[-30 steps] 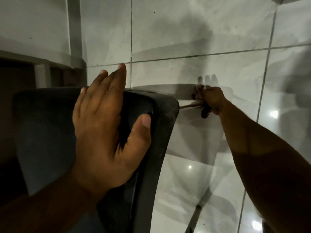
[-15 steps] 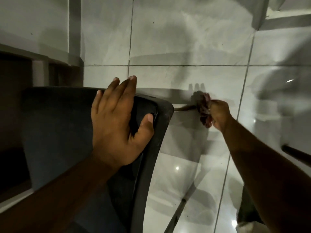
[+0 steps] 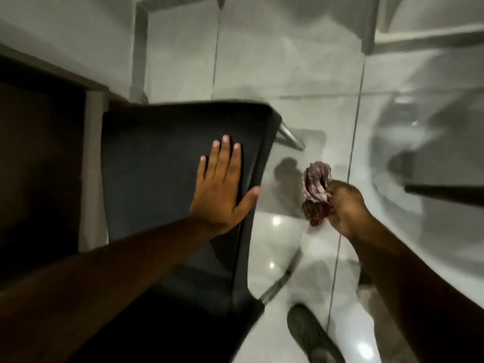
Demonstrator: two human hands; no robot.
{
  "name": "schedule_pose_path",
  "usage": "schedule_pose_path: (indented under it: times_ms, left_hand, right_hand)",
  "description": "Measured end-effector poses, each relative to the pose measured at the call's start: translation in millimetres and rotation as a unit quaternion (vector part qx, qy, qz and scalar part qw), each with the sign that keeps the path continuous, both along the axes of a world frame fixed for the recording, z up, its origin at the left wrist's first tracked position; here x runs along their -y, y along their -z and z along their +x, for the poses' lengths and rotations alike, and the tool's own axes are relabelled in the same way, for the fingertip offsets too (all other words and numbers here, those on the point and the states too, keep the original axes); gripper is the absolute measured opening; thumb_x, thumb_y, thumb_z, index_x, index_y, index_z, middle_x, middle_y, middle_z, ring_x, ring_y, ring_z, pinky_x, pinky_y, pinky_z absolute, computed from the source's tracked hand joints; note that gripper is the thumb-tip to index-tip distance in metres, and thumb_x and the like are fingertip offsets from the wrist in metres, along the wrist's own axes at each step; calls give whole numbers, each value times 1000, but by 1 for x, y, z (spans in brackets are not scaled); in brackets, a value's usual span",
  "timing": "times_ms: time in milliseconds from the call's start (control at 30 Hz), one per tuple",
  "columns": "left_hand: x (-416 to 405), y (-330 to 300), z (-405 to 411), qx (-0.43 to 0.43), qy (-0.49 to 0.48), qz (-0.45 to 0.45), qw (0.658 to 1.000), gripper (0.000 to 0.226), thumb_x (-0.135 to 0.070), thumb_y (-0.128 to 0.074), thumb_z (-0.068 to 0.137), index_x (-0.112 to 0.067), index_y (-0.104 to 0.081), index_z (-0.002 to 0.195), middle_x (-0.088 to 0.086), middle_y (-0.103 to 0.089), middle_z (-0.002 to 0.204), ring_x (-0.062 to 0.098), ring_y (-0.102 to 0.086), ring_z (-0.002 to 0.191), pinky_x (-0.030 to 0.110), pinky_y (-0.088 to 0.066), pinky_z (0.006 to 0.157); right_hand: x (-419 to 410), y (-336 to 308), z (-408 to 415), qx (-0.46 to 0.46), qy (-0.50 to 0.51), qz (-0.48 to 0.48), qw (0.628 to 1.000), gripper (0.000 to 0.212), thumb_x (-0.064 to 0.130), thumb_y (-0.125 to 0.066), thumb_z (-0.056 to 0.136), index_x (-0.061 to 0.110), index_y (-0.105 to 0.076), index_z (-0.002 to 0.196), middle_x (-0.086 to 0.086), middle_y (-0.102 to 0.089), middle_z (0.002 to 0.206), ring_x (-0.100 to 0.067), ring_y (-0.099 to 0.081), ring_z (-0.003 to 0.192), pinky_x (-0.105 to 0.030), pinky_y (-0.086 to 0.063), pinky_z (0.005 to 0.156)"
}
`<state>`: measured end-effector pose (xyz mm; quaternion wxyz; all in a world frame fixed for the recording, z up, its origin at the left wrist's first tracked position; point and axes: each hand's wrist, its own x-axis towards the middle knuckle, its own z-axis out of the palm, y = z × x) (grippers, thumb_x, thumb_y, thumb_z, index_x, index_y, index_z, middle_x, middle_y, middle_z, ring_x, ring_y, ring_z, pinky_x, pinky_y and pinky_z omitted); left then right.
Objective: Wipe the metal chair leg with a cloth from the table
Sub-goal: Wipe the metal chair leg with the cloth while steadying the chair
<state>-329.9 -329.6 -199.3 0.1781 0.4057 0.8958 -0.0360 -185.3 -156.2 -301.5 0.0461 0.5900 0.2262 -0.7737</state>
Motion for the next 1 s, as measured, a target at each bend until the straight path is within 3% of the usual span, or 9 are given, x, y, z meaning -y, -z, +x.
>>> schedule_pose_path:
  times_ms: [133, 267, 467, 600, 633, 733, 833, 900, 1000]
  left_hand:
    - [79, 0, 62, 10, 34, -103, 994, 99, -72, -26, 87, -13, 23, 149, 15, 17, 162, 31, 16, 151, 57, -4, 124]
    - [77, 9, 85, -9, -32, -87, 996, 100, -69, -32, 82, -11, 12, 152, 22, 7, 164, 34, 11, 151, 55, -1, 122]
    - [106, 9, 95, -5, 16, -89, 996, 99, -69, -33, 84, -11, 8, 152, 28, 3, 162, 41, 5, 151, 57, -2, 122]
    - [116, 18, 97, -8, 15, -47, 999, 96, -59, -40, 82, -10, 4, 153, 31, -1, 162, 45, 1, 151, 62, -4, 122]
    - [117, 20, 96, -9, 10, -34, 999, 96, -56, -42, 80, -11, 2, 153, 30, -2, 162, 45, 1, 151, 62, -4, 121]
    - [119, 24, 96, -16, 10, -3, 1000, 96, -52, -44, 77, -11, -1, 153, 29, -3, 162, 45, -1, 151, 62, -5, 121]
    - [120, 23, 94, -22, 17, 10, 1000, 95, -52, -43, 78, -10, -1, 153, 30, -3, 162, 45, -1, 151, 63, -5, 121]
    - [119, 19, 94, -20, 13, 3, 1000, 97, -51, -44, 76, -10, 0, 153, 29, -2, 163, 44, 1, 151, 63, -6, 122]
    - [115, 14, 97, -21, 2, -10, 1000, 99, -51, -44, 75, -9, -1, 153, 27, -2, 163, 43, 2, 151, 62, -6, 122]
  right_hand:
    - [57, -25, 65, 10, -71, -26, 997, 20, 2, -43, 87, 2, -52, 69, -17, -43, 57, -28, -42, 44, -27, -31, 43]
    - [138, -39, 108, -2, -17, -112, 994, 25, 6, -32, 92, 9, -45, 71, -9, -41, 52, -21, -34, 40, -30, -23, 39]
    - [228, -29, 110, 76, -72, -160, 981, 32, 26, -40, 100, 5, -63, 92, -11, -61, 83, -24, -43, 51, -31, -32, 51]
    - [234, -23, 115, 44, 4, -168, 985, 26, 18, -41, 100, 13, -61, 85, 2, -62, 47, -6, -56, 39, -19, -46, 41]
    - [234, -20, 116, 39, 20, -166, 985, 25, 16, -41, 100, 10, -63, 90, -4, -64, 48, -4, -59, 42, -19, -50, 45]
    - [240, -15, 118, 34, 83, -219, 972, 26, 19, -46, 101, 7, -68, 110, -6, -80, 82, -17, -70, 81, -32, -55, 72]
    - [248, -12, 109, 15, 51, -205, 977, 28, 28, -44, 102, 12, -68, 101, -10, -72, 100, -26, -66, 85, -42, -55, 76]
    - [249, -13, 105, -15, 36, -191, 981, 33, 39, -42, 102, 13, -59, 90, -8, -63, 89, -25, -59, 72, -40, -52, 65]
    - [250, -11, 104, -38, 29, -178, 983, 22, 30, -44, 100, 15, -54, 88, -11, -50, 82, -23, -49, 63, -35, -42, 56]
